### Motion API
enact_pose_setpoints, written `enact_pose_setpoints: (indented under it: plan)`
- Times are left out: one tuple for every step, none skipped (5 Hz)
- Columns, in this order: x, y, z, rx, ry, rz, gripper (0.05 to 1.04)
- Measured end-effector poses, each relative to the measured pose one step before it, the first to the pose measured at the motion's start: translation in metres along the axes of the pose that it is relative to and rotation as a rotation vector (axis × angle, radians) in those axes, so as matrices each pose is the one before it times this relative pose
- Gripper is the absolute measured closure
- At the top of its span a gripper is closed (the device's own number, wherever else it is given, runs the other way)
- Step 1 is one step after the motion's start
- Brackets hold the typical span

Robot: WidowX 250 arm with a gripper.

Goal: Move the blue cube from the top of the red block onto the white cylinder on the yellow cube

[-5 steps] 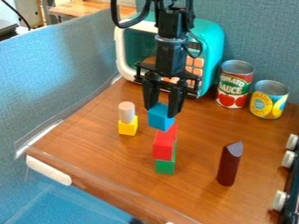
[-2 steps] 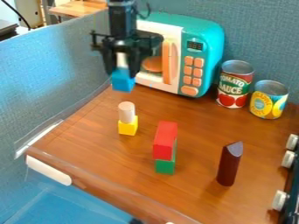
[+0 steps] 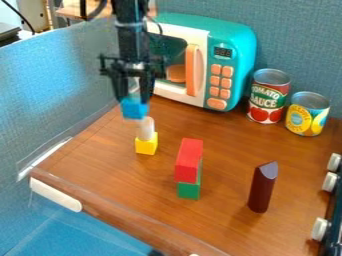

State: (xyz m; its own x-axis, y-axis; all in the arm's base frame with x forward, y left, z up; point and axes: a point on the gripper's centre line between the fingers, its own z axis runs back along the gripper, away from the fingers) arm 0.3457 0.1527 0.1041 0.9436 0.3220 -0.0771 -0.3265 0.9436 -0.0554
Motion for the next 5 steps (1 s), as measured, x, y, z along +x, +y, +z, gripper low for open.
enact_pose_setpoints:
  plan:
    - [0.00224, -0.0046, -0.0056, -0.0344, 0.0189, -0.0118, 0.524]
    - [0.00354, -0.00147, 0.00012, 0.0045, -0.0067, -0.0024, 0.524]
    - [0.00256, -0.00223, -0.00126, -0.001, 0.0004, 0.0047, 0.524]
    - [0.00352, 0.00024, -0.00436, 0.0045, 0.0038, 0.006, 0.524]
    - [0.00224, -0.0022, -0.00325, 0.0058, 0.0121, -0.016, 0.524]
